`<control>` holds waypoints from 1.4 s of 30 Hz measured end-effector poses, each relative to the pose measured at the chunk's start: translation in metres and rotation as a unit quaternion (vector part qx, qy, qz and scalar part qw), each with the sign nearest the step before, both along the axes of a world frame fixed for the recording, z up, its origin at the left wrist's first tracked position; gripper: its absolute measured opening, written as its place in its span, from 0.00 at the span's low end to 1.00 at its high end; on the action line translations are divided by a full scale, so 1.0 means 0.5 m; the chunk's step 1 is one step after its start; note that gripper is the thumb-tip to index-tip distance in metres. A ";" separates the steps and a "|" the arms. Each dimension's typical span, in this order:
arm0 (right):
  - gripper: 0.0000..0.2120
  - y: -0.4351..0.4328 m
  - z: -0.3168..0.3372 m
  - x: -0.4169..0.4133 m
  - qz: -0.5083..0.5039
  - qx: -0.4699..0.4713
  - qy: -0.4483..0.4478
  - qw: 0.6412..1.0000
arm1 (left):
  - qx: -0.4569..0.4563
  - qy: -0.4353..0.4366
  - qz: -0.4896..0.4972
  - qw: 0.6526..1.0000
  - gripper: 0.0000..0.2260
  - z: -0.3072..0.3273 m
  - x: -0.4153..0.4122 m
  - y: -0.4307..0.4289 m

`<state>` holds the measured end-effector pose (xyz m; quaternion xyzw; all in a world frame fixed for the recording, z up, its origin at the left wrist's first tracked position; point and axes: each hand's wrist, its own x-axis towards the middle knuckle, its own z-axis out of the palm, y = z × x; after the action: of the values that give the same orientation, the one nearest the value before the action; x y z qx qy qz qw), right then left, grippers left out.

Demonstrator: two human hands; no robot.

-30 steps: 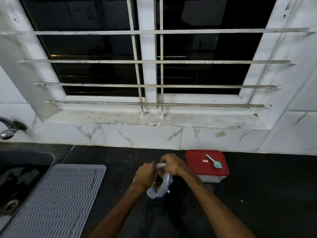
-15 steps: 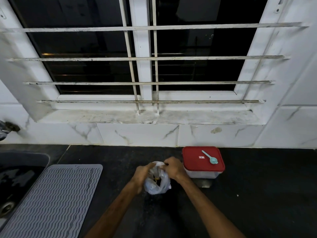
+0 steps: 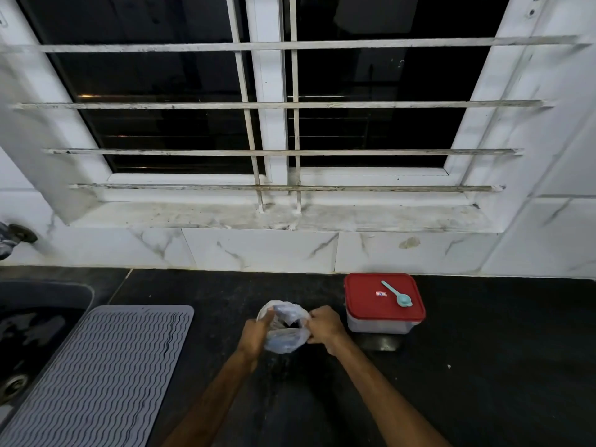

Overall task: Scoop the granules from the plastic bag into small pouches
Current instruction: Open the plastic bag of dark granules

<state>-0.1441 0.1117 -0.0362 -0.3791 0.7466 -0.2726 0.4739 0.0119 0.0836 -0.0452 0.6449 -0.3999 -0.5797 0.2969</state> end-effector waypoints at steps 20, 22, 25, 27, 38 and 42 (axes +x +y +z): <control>0.16 -0.002 -0.019 0.023 0.156 -0.066 0.209 0.963 | -0.166 -0.276 -0.111 0.940 0.12 -0.027 -0.002 0.010; 0.11 0.005 -0.021 0.031 0.171 -0.056 0.217 0.960 | -0.172 -0.228 -0.085 0.955 0.13 -0.033 -0.007 0.013; 0.06 0.007 -0.012 0.030 0.169 -0.062 0.218 0.959 | -0.146 -0.140 -0.040 0.979 0.19 -0.037 -0.005 0.013; 0.05 0.000 -0.005 0.025 0.161 -0.070 0.224 0.958 | -0.128 -0.098 -0.062 0.985 0.21 -0.040 0.001 0.006; 0.10 -0.002 -0.003 0.021 0.164 -0.100 0.263 0.945 | -0.290 -0.219 -0.127 0.923 0.09 -0.029 0.018 -0.002; 0.10 -0.003 -0.005 0.023 0.181 -0.106 0.302 0.930 | -0.297 -0.299 -0.185 0.888 0.10 -0.028 0.025 0.009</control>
<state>-0.1323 0.1103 -0.0387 -0.6198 0.7401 -0.1325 0.2249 0.0246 0.0883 -0.0591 0.5837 -0.7354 -0.2578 0.2279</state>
